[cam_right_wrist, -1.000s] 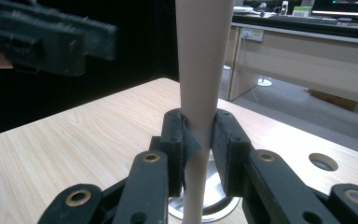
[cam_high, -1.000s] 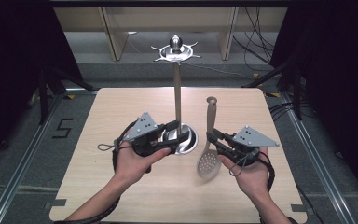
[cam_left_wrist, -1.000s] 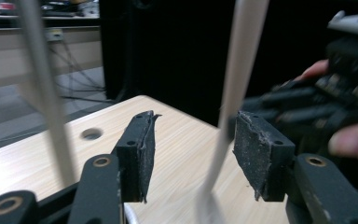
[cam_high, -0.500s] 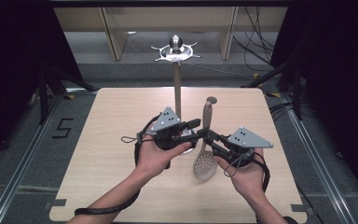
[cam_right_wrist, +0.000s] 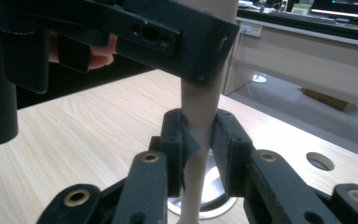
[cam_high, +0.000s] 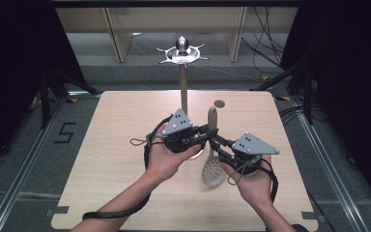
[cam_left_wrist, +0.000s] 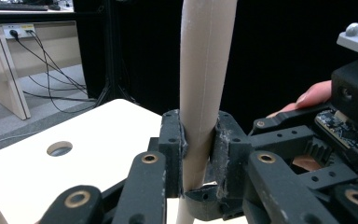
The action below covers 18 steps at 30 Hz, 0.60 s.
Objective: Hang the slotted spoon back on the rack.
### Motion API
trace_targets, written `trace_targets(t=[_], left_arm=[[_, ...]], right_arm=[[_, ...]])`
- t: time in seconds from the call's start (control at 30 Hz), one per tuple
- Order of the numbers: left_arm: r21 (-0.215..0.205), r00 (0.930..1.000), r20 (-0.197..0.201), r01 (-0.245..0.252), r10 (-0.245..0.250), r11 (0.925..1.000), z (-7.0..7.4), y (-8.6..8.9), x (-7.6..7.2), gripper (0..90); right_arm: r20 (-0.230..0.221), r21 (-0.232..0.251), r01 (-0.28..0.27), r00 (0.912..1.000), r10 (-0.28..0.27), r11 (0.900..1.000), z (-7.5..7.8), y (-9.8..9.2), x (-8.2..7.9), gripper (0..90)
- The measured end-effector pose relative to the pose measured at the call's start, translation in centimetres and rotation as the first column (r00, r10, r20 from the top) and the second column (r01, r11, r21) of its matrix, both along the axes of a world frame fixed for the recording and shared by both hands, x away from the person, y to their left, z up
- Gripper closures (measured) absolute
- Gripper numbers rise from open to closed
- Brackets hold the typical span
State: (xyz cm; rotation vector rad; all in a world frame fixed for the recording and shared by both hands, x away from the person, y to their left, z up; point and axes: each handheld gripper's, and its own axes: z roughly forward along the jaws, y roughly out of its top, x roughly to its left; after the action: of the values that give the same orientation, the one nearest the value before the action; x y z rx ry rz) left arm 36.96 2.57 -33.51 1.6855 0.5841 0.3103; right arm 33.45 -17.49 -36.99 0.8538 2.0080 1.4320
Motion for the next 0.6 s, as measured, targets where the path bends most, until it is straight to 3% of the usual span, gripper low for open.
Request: trace_targets(t=[0.03,0.17,0.4,0.43,0.53,0.6], left_arm=[[-0.003,1.0,0.005,-0.001,0.001,1.0,0.2,0.2,0.0,74.6],[0.002,0.9998,0.015,-0.014,0.014,0.9999,0.6,0.8,0.1,74.6],[0.011,0.999,0.027,-0.037,0.036,0.9993,1.1,2.1,0.6,74.7],[0.011,0.999,0.028,-0.037,0.036,0.9993,1.2,2.3,0.7,74.7],[0.014,0.9988,0.034,-0.036,0.035,0.9993,1.3,2.6,0.7,74.7],[0.013,0.9986,0.035,-0.039,0.038,0.9992,1.5,2.9,0.8,74.7]], right_arm=[[0.009,-0.023,0.02,0.9998,-0.02,1.0,0.1,0.0,0.0,59.8],[-0.015,-0.039,0.029,0.9995,-0.029,0.999,-0.2,-0.3,-0.4,48.6],[-0.033,-0.039,0.022,0.9992,-0.023,0.999,-0.9,-1.6,-1.2,42.4],[-0.052,-0.022,0.027,0.9982,-0.029,0.999,-1.0,-1.7,-1.3,42.2],[-0.052,-0.03,0.024,0.9983,-0.025,0.999,-1.4,-2.3,-1.3,41.9],[-0.074,-0.032,0.026,0.9968,-0.029,0.999,-1.9,-2.8,-1.2,41.9]])
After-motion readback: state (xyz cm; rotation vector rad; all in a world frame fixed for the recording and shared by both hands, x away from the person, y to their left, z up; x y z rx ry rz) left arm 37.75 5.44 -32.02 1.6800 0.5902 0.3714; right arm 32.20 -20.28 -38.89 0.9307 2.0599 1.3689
